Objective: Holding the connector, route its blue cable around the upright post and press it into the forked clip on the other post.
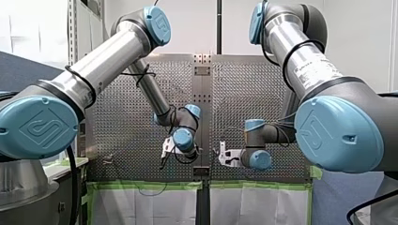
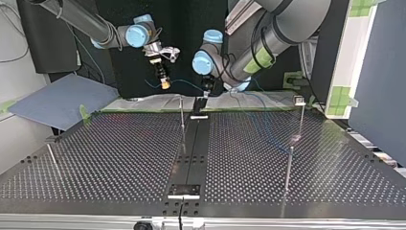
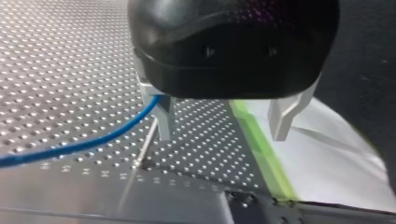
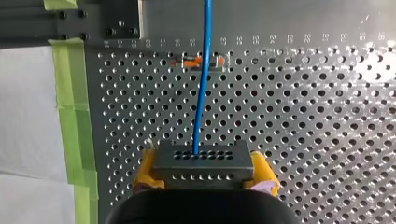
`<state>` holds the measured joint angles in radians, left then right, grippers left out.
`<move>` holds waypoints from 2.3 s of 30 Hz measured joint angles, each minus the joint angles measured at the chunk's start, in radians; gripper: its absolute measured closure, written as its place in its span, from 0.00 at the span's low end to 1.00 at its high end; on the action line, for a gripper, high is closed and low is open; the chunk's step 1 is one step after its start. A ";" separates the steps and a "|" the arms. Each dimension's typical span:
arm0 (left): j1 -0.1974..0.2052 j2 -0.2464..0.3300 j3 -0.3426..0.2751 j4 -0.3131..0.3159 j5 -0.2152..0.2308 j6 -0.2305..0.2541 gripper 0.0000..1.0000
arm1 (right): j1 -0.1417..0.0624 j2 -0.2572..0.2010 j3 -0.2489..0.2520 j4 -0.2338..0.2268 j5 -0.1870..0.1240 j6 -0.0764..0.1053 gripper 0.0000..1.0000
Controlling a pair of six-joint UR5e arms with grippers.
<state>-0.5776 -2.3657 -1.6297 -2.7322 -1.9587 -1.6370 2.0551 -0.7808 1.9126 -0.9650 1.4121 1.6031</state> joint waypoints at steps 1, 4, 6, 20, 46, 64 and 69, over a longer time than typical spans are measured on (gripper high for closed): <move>-0.001 0.000 0.000 0.008 0.000 -0.006 0.00 | 0.000 0.000 -0.002 0.003 -0.002 0.001 1.00; -0.003 0.000 0.000 0.023 -0.002 -0.021 0.00 | -0.002 0.000 -0.007 0.012 -0.006 0.003 1.00; -0.004 0.000 0.000 0.028 -0.007 -0.033 0.00 | -0.004 0.000 -0.009 0.016 -0.006 0.007 1.00; -0.030 0.000 -0.048 0.088 -0.052 -0.068 0.00 | -0.022 0.002 -0.018 0.020 -0.024 0.040 1.00; -0.038 -0.047 -0.056 0.178 -0.059 -0.042 0.56 | -0.023 0.008 -0.019 0.020 -0.026 0.040 1.00; -0.059 -0.048 -0.056 0.231 -0.056 0.000 1.00 | -0.060 0.011 -0.020 0.032 0.033 0.041 1.00; -0.068 -0.049 -0.055 0.245 -0.058 0.005 1.00 | -0.078 0.012 -0.021 0.032 0.037 0.042 1.00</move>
<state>-0.6452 -2.4145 -1.6849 -2.4877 -2.0171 -1.6324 1.9775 -0.7685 1.8919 -0.9328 1.4492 1.6453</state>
